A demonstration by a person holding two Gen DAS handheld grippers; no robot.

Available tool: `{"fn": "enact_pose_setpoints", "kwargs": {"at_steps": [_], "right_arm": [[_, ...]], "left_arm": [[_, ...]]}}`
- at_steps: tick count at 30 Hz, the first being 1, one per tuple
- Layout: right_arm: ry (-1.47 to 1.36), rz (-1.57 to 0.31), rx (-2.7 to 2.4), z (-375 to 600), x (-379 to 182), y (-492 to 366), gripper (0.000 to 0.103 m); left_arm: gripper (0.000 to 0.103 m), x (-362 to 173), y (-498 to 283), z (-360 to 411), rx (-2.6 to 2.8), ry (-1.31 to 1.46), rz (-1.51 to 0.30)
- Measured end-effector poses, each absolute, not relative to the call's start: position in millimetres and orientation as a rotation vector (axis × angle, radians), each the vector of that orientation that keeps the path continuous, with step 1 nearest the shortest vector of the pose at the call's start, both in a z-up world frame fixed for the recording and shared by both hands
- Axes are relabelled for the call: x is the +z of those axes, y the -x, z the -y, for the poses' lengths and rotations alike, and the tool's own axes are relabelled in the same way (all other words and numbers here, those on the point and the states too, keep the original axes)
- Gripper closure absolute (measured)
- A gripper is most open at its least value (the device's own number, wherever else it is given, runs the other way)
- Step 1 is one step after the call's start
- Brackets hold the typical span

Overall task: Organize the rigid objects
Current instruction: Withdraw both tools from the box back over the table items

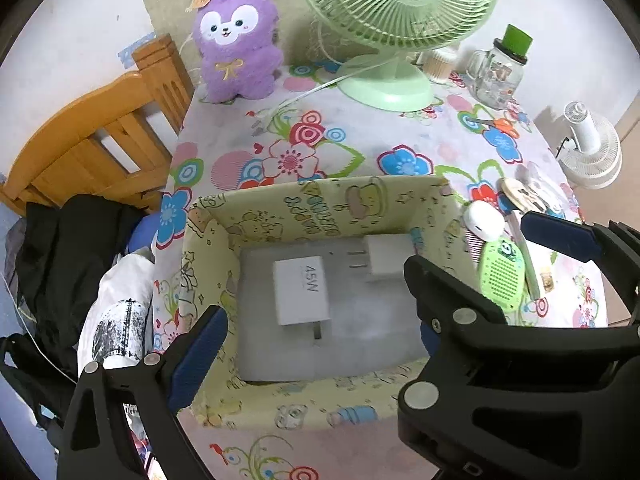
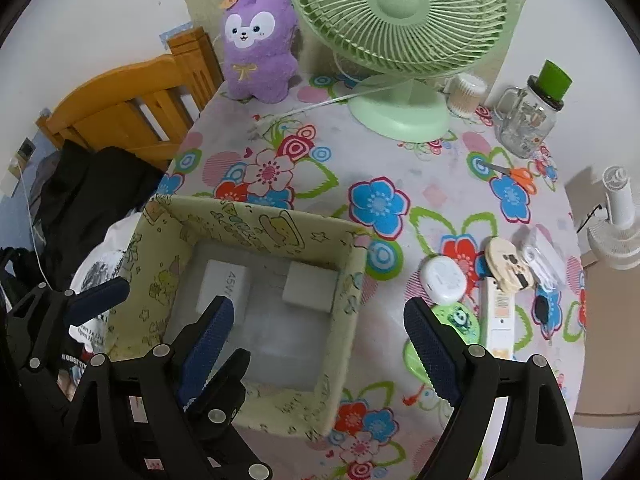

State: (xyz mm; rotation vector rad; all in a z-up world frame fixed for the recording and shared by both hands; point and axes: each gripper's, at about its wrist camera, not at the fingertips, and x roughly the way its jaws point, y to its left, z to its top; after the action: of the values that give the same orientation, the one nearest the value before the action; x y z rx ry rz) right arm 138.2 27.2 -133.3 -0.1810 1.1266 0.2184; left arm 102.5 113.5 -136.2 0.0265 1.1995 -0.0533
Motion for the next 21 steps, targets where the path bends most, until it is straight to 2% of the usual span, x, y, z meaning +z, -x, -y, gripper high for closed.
{"fn": "enact_pose_setpoints", "kwargs": {"at_steps": [21], "right_arm": [[0.167,-1.034,0.208,28.6,-76.8,-97.5,0.014]], "left_arm": [[0.003,-83.1,-67.3,-63.0,-0.066,-0.035,-1.117]]}}
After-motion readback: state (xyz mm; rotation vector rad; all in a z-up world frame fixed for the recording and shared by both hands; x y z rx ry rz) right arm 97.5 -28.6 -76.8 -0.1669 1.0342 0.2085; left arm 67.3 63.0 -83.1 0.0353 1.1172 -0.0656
